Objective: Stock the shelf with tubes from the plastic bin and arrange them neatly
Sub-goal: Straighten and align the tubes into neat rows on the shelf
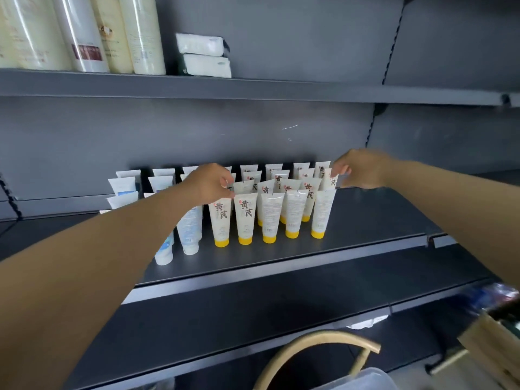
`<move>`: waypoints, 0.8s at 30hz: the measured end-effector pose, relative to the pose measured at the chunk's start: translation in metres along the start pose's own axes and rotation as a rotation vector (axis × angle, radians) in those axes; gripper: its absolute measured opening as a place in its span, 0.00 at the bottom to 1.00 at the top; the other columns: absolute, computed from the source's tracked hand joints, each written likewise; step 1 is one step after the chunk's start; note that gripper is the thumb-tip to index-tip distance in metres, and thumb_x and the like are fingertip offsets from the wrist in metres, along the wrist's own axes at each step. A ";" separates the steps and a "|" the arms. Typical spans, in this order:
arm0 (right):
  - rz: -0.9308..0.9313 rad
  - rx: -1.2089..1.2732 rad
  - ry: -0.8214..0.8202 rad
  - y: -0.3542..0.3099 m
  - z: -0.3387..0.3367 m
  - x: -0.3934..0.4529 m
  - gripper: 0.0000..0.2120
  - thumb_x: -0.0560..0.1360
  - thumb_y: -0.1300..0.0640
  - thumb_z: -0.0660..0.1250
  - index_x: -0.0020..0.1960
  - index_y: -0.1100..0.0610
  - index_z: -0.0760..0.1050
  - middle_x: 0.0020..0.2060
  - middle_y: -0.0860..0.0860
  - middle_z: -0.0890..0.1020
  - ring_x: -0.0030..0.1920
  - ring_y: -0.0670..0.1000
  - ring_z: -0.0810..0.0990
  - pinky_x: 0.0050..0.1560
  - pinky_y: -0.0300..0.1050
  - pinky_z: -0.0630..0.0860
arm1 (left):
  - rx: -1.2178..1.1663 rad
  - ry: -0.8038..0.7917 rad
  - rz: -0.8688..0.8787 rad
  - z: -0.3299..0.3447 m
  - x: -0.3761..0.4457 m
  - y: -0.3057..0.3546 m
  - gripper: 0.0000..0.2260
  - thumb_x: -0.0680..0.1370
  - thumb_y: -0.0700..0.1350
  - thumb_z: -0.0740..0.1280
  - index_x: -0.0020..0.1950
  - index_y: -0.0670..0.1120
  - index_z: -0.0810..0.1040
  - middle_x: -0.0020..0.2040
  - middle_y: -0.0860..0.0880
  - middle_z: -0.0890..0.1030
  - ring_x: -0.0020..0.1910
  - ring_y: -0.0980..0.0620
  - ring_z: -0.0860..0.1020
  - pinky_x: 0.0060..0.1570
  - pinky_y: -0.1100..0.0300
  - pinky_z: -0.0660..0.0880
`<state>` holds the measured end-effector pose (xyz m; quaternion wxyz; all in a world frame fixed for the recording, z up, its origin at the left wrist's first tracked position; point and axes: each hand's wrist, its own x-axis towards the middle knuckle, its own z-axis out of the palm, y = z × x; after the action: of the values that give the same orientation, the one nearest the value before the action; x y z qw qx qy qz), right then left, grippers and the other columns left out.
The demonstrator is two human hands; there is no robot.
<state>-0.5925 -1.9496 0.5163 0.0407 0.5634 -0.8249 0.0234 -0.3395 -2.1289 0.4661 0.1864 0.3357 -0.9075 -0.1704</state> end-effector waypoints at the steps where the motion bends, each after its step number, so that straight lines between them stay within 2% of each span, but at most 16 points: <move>1: 0.006 0.011 0.004 0.005 0.000 0.000 0.14 0.76 0.57 0.68 0.61 0.53 0.77 0.59 0.51 0.78 0.58 0.52 0.76 0.52 0.42 0.70 | -0.004 0.003 0.004 0.003 0.004 0.007 0.18 0.73 0.43 0.72 0.62 0.42 0.77 0.58 0.43 0.79 0.57 0.46 0.77 0.57 0.57 0.73; 6: 0.021 0.147 0.003 0.040 0.012 0.008 0.13 0.74 0.58 0.69 0.59 0.55 0.78 0.56 0.52 0.80 0.56 0.52 0.77 0.56 0.43 0.73 | -0.058 0.018 -0.005 0.027 0.030 0.041 0.17 0.73 0.43 0.72 0.61 0.42 0.78 0.58 0.43 0.80 0.57 0.47 0.78 0.60 0.52 0.74; 10: 0.017 0.172 -0.020 0.075 0.022 0.027 0.13 0.74 0.57 0.70 0.58 0.55 0.78 0.55 0.51 0.80 0.55 0.52 0.78 0.59 0.47 0.74 | -0.031 0.030 -0.025 0.050 0.058 0.063 0.18 0.73 0.44 0.72 0.62 0.42 0.77 0.59 0.44 0.80 0.56 0.47 0.78 0.59 0.54 0.74; 15: -0.087 0.200 -0.036 0.109 0.032 0.073 0.12 0.73 0.56 0.70 0.57 0.54 0.79 0.55 0.51 0.80 0.54 0.51 0.77 0.57 0.45 0.74 | 0.025 0.044 -0.090 0.072 0.094 0.088 0.16 0.75 0.43 0.70 0.61 0.43 0.78 0.59 0.44 0.80 0.56 0.46 0.78 0.57 0.56 0.74; 19: -0.162 0.141 -0.057 0.124 0.044 0.108 0.13 0.73 0.56 0.69 0.58 0.53 0.78 0.56 0.51 0.79 0.55 0.51 0.77 0.54 0.41 0.73 | 0.050 0.057 -0.136 0.087 0.122 0.096 0.16 0.75 0.45 0.70 0.62 0.44 0.77 0.59 0.44 0.80 0.56 0.46 0.78 0.59 0.54 0.74; 24: -0.229 0.131 -0.086 0.135 0.052 0.136 0.15 0.74 0.58 0.68 0.61 0.54 0.76 0.59 0.51 0.78 0.57 0.52 0.76 0.59 0.44 0.73 | 0.048 0.036 -0.186 0.103 0.146 0.099 0.17 0.73 0.44 0.71 0.61 0.43 0.78 0.58 0.43 0.80 0.55 0.46 0.79 0.60 0.53 0.74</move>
<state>-0.7694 -2.0314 0.4780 -0.0291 0.6558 -0.7528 0.0481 -0.5431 -2.1375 0.4518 0.1781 0.4257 -0.8728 -0.1589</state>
